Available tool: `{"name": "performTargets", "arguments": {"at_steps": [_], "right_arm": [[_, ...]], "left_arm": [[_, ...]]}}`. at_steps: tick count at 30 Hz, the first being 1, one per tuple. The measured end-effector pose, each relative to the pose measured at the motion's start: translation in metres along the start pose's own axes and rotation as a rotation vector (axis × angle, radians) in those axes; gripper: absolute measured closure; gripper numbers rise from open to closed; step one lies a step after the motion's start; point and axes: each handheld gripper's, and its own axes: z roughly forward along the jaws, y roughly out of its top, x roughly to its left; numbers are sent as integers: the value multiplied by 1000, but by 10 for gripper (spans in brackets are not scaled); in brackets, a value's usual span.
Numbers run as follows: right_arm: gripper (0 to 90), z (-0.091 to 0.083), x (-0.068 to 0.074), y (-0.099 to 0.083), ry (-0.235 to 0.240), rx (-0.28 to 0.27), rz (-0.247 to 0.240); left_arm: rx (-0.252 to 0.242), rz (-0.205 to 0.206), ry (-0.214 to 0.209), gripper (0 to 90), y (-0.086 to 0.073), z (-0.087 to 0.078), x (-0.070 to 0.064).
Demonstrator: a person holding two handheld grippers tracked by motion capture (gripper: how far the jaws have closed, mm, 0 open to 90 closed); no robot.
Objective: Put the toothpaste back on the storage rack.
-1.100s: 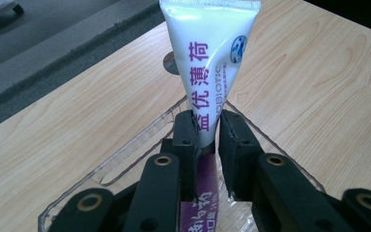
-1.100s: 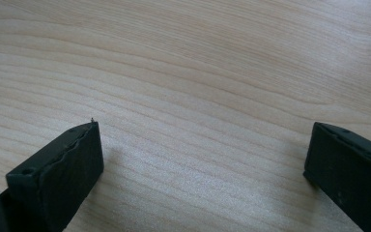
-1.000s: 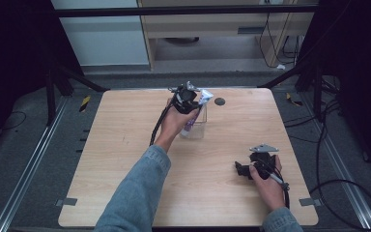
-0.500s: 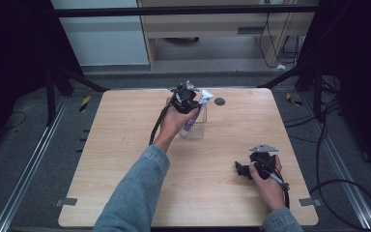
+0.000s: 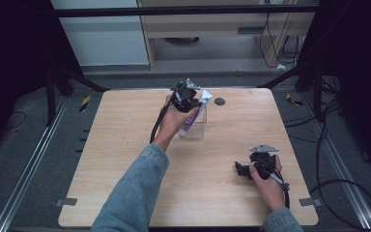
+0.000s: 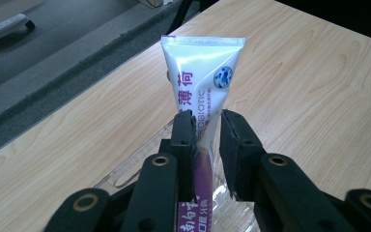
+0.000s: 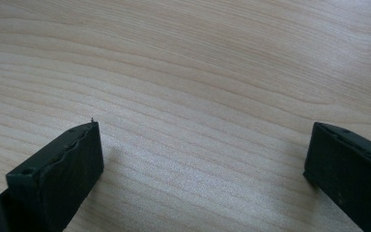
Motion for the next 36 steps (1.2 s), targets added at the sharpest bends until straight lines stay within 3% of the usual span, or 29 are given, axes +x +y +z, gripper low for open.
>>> {"name": "performTargets", "arguments": {"at_steps": [12,19,23,36], "right_arm": [[4,0,0,0,-1,-2,-3],[4,0,0,0,0,-3,-3],[4,0,0,0,0,-3,-3],[3,0,-1,0,-3,-1,-11]], "left_arm": [[-33,23,11,682,4,-22,-6],[-37,17,8,518,4,-33,-8],[-43,-7,-9,412,4,-39,-12],[-61,20,-34,158,7,-58,-30]]}}
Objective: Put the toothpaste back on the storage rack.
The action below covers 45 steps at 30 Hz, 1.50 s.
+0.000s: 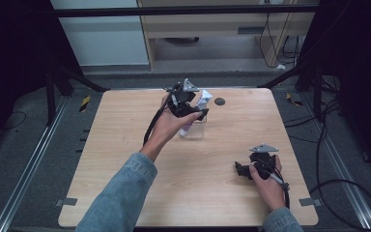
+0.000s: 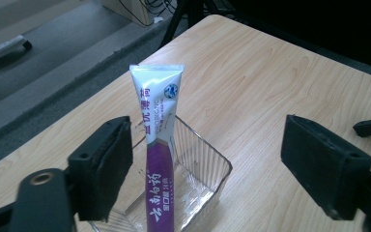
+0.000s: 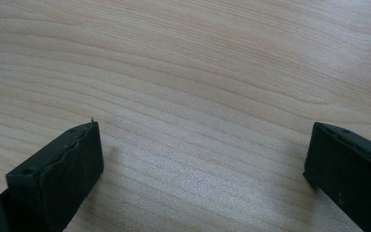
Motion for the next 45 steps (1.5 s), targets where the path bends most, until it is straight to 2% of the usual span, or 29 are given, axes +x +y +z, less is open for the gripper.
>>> {"name": "performTargets", "arguments": {"at_steps": [8,16,20,28,34,39,42,45], "right_arm": [[4,0,0,0,2,0,6],[3,0,0,0,1,1,5],[3,0,0,0,-1,0,3],[4,0,0,0,-3,-1,0],[4,0,0,0,-3,-1,-1],[4,0,0,0,-3,-1,-1],[4,0,0,0,-3,-1,-1],[4,0,0,0,-3,-1,0]], "left_arm": [[-1,24,1,123,-1,-14,-5],[-12,29,0,109,-11,-29,-9],[-2,31,11,108,-19,-33,-10],[-8,19,42,86,-32,-46,0],[-9,29,38,60,-40,-52,7],[-3,23,35,50,-50,-53,10],[27,37,43,50,-59,-49,11],[41,33,43,51,-67,-46,11]]}}
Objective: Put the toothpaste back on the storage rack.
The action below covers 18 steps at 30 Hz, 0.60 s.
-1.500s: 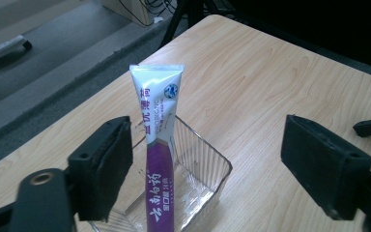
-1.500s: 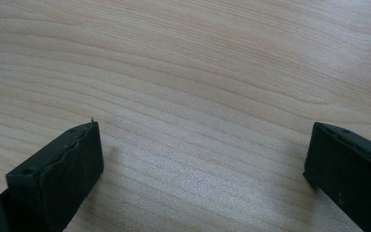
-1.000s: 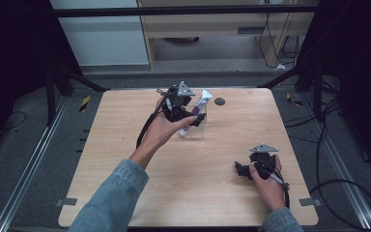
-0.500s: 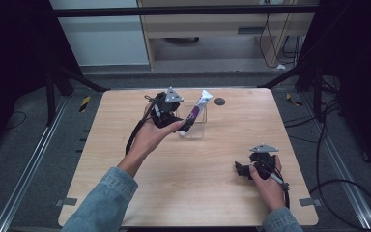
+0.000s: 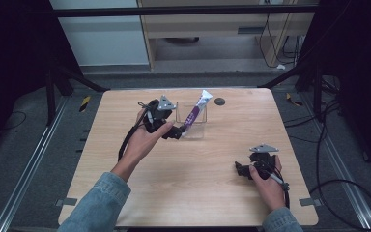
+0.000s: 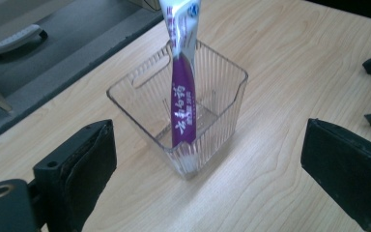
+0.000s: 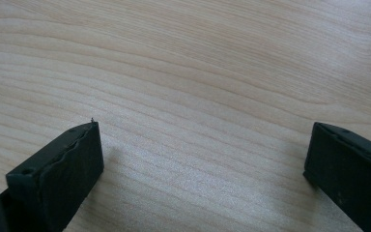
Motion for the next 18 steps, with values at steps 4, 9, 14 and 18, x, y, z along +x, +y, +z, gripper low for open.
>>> {"name": "performTargets", "arguments": {"at_steps": [4,9,14,18], "right_arm": [[4,0,0,0,0,0,0],[4,0,0,0,0,0,0],[4,0,0,0,0,0,0],[4,0,0,0,0,0,0]], "left_arm": [[-1,-9,2,54,-9,0,1],[31,-11,6,54,-25,1,2],[65,-22,2,55,-43,4,4],[86,-26,6,57,-57,7,5]]}}
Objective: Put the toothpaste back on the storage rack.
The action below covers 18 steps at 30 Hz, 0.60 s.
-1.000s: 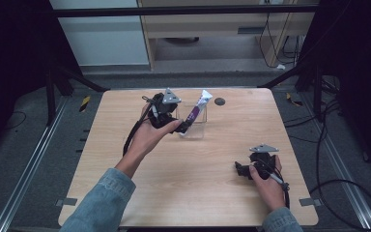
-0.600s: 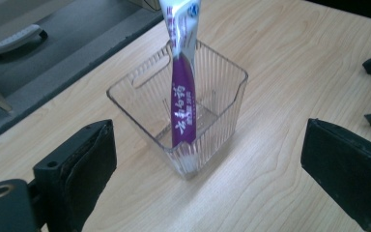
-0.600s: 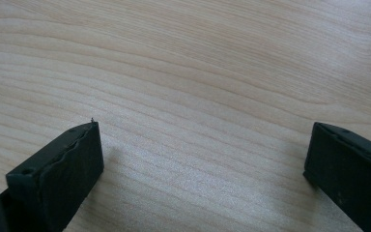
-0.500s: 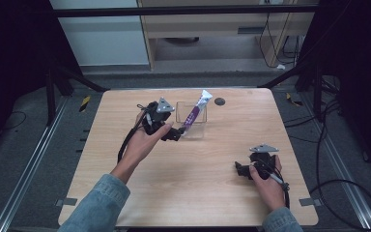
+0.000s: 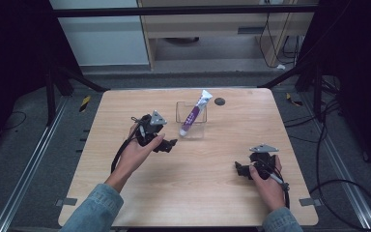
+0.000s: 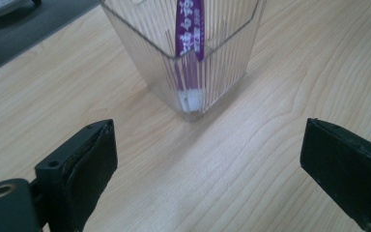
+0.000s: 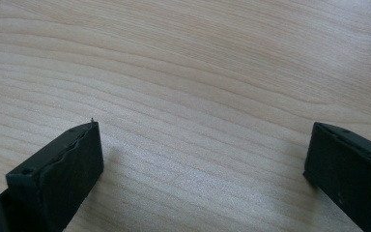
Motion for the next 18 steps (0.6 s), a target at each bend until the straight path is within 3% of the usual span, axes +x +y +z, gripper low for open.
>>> {"name": "performTargets", "arguments": {"at_steps": [8,18], "right_arm": [[4,0,0,0,0,0,0],[4,0,0,0,0,0,0]], "left_arm": [[32,-34,17,59,-31,8,7],[46,-87,64,63,-61,-2,26]]}}
